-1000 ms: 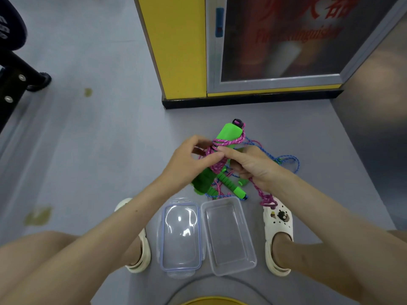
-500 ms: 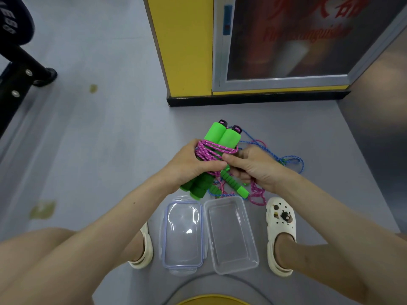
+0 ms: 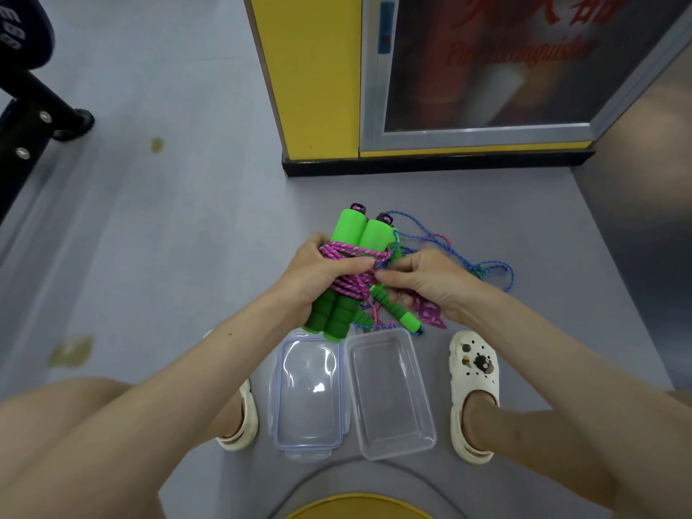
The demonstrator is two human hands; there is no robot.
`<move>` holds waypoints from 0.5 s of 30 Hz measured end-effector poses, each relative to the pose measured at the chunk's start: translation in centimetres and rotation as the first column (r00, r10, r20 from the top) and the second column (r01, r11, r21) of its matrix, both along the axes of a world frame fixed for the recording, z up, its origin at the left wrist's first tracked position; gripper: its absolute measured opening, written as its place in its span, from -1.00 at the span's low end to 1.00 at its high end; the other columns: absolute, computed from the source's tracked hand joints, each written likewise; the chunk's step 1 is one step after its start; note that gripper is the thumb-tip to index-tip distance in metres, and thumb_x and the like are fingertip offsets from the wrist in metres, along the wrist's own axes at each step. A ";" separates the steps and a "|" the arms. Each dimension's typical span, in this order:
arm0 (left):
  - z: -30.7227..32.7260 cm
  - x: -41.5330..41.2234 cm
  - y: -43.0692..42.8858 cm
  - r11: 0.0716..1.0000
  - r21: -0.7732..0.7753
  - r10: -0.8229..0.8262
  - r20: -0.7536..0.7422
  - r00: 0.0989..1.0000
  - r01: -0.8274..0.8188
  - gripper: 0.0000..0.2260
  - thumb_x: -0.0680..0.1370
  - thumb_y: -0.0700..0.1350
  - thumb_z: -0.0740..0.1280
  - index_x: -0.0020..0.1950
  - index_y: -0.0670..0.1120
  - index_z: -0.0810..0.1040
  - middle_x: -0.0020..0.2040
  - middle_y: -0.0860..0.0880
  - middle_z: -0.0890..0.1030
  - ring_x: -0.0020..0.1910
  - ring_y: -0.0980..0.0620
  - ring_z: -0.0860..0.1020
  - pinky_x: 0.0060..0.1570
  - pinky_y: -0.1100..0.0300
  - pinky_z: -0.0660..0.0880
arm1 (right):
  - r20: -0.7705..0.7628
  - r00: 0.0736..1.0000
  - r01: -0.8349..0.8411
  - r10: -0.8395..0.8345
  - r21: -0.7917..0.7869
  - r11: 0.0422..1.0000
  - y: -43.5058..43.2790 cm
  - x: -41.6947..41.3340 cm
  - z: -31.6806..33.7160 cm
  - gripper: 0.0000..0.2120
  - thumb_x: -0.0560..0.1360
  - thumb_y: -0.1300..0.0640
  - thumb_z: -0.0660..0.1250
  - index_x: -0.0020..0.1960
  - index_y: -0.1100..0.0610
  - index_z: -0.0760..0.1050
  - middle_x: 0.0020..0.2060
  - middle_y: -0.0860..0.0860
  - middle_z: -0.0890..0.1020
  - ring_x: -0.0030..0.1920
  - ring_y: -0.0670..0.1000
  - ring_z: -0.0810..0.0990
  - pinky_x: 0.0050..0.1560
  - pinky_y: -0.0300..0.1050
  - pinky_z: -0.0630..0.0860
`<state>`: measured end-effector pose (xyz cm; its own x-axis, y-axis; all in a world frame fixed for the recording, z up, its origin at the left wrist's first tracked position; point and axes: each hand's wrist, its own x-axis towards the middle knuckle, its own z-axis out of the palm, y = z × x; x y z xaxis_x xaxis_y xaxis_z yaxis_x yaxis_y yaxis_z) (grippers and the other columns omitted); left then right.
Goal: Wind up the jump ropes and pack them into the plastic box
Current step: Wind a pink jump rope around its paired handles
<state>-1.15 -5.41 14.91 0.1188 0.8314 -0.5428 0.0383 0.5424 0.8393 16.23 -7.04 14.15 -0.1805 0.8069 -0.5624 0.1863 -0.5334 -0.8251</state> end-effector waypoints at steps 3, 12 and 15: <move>-0.2 -0.6 0.7 0.998 0.070 0.009 -0.120 0.993 -0.001 -0.60 0.33 -0.24 0.55 0.10 -0.17 0.49 -0.13 -0.11 0.65 -0.27 -0.02 0.63 -0.27 0.11 0.62 | 0.057 0.998 0.014 -0.011 -0.055 0.998 0.1 0.3 -0.3 -0.90 0.49 0.24 0.38 -0.06 0.28 0.59 -0.48 0.05 0.55 -0.60 -0.13 0.38 -0.53 -0.28 0.31; -0.7 -2.8 1.8 0.961 0.273 0.070 -0.416 0.907 0.050 -0.59 0.34 -0.13 0.56 0.09 -0.12 0.48 -0.07 -0.07 0.62 -0.10 -0.05 0.61 -0.11 0.09 0.55 | 0.174 0.981 0.100 -0.081 -0.105 0.989 0.3 2.2 -0.2 -0.85 0.47 0.13 0.41 -0.22 0.19 0.61 -0.45 0.06 0.58 -0.55 -0.09 0.41 -0.50 -0.27 0.31; -0.7 -3.1 1.5 0.949 0.307 0.087 -0.453 0.887 0.064 -0.59 0.34 -0.11 0.56 0.10 -0.11 0.48 -0.07 -0.06 0.61 -0.11 -0.03 0.60 -0.12 0.11 0.54 | 0.227 0.972 0.077 -0.056 -0.085 0.993 -0.1 2.7 -0.4 -0.84 0.45 0.10 0.42 -0.21 0.18 0.64 -0.32 0.09 0.67 -0.43 -0.06 0.56 -0.28 -0.16 0.52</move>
<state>-4.30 -3.87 14.22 -0.0891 0.9634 -0.2527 0.4516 0.2652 0.8519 18.89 -7.12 13.75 0.0109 0.7552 -0.6554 0.3219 -0.6232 -0.7127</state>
